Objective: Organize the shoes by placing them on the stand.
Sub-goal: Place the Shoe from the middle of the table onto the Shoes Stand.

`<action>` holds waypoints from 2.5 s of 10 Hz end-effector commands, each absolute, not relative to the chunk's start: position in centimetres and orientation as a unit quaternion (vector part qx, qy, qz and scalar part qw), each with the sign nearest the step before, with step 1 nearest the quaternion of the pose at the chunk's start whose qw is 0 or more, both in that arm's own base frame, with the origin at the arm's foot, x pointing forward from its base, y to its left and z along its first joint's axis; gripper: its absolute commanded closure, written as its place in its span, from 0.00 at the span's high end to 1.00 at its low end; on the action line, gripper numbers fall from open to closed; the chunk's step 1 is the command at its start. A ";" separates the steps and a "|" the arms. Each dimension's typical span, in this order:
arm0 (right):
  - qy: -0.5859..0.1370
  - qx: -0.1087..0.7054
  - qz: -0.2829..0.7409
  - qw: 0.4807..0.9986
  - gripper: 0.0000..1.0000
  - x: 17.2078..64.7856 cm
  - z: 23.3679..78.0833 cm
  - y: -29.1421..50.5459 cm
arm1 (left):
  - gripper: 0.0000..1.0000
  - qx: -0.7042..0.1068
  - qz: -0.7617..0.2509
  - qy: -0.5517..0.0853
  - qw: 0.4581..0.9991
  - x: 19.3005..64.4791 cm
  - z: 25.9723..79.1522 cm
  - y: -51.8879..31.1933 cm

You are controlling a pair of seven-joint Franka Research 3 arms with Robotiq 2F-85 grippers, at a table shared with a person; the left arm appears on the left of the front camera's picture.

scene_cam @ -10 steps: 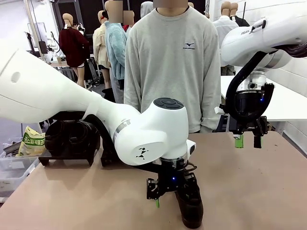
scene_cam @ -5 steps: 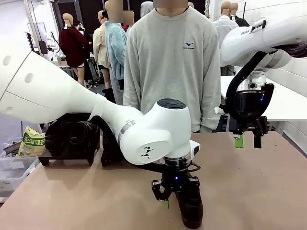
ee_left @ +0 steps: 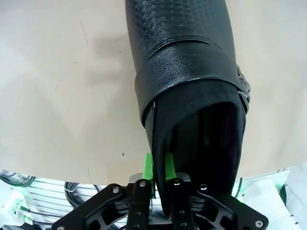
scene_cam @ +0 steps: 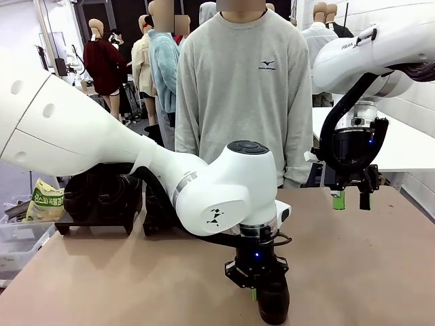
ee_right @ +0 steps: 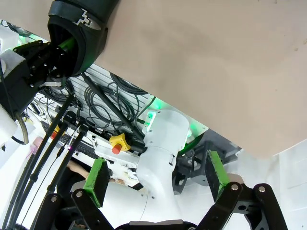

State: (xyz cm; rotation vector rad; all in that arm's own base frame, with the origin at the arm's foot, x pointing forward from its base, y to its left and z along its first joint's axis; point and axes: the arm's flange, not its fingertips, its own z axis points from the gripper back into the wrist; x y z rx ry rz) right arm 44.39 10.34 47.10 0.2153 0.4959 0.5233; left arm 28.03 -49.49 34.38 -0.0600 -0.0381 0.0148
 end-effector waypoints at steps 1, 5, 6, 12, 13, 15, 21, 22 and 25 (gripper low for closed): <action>0.242 0.104 0.256 0.930 1.00 44.5 47.2 10.3 | 0.00 -0.036 0.000 -0.016 0.999 28.4 34.3 -50.0; 0.242 0.104 0.256 0.930 1.00 44.5 47.2 10.3 | 0.00 -0.065 0.007 -0.042 0.997 27.6 40.1 -47.1; 0.242 0.104 0.256 0.930 1.00 44.5 47.2 10.3 | 0.00 -0.086 0.012 -0.064 0.994 27.7 42.8 -45.4; 0.242 0.104 0.256 0.930 1.00 44.5 47.2 10.3 | 0.00 -0.045 0.024 -0.222 0.974 37.0 47.2 -35.4; 0.242 0.104 0.256 0.930 1.00 44.5 47.2 10.3 | 0.00 -0.042 0.031 -0.241 0.969 38.6 46.6 -34.4; 0.242 0.104 0.256 0.930 1.00 44.5 47.2 10.3 | 0.00 -0.030 0.051 -0.289 0.956 40.9 46.1 -33.0; 0.242 0.104 0.256 0.930 1.00 44.5 47.2 10.3 | 0.00 -0.029 0.045 -0.269 0.962 41.4 46.1 -31.1; 0.242 0.104 0.256 0.930 1.00 44.5 47.2 10.3 | 0.00 -0.019 0.015 -0.265 0.964 42.5 45.5 -31.0; 0.242 0.104 0.256 0.930 1.00 44.5 47.2 10.3 | 0.00 -0.005 -0.046 -0.281 0.959 45.3 44.2 -31.2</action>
